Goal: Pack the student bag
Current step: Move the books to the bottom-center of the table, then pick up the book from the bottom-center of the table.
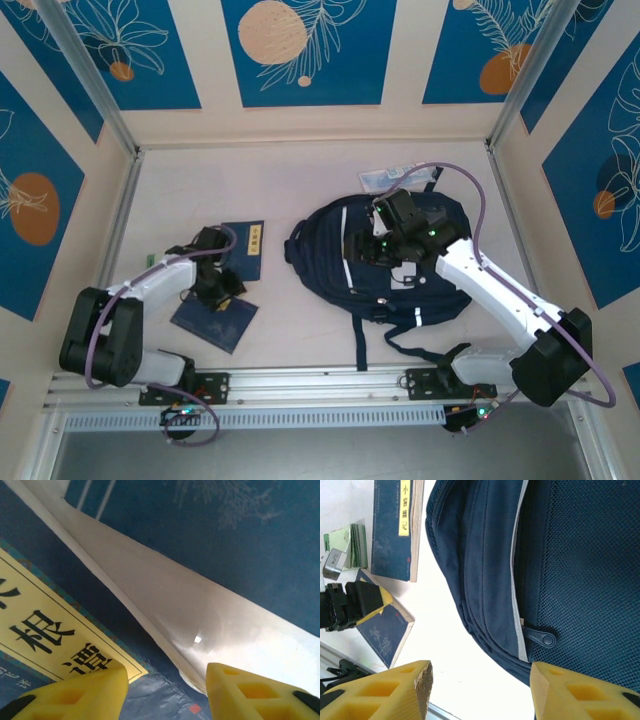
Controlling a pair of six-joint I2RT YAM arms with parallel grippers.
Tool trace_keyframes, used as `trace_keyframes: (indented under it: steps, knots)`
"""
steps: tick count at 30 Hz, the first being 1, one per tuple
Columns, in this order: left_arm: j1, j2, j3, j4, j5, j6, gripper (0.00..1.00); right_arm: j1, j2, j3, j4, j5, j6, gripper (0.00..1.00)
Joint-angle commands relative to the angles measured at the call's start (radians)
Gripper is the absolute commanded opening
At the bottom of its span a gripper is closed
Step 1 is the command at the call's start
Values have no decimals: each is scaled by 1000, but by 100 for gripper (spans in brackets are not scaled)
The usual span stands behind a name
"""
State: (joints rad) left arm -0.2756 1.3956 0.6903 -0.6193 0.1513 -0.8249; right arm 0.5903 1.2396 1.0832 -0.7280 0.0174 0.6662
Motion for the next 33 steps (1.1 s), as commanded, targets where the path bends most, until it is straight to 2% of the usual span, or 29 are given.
trace_keyframes:
  steps: [1, 5, 9, 13, 15, 18, 24, 26, 28, 31, 33]
  knots:
    - [-33, 93, -54, 131, 106, 18, 41, 11, -24, -15, 8, -46, 16, 54]
    - [-126, 166, -51, 216, 168, -1, 37, 23, -19, -34, 28, -60, 14, 54]
    - [-264, 231, 27, 247, 241, -2, 36, 33, 25, -42, 50, -102, -5, 54]
    - [-346, 207, 96, 249, 311, 6, 36, 55, 88, -42, 100, -185, -22, 54]
    - [-347, 159, 109, 217, 311, 24, 35, 74, 128, -30, 112, -210, -33, 54]
    - [-336, 49, 118, 107, 228, 57, 33, 108, 199, 4, 118, -242, -53, 53]
    - [-231, -171, -12, 29, 173, -8, 24, 187, 339, 87, 102, -231, -74, 53]
    - [-191, -229, -57, -2, 157, -38, 17, 218, 382, 113, 99, -204, -75, 53]
    - [-155, -281, -110, -2, 173, -57, 14, 266, 451, 181, 47, -120, -109, 52]
    - [-147, -329, -173, 14, 185, -90, 8, 323, 572, 306, -54, 2, -176, 54]
    - [-147, -344, -213, 38, 198, -118, 5, 320, 628, 337, -58, 39, -165, 56]
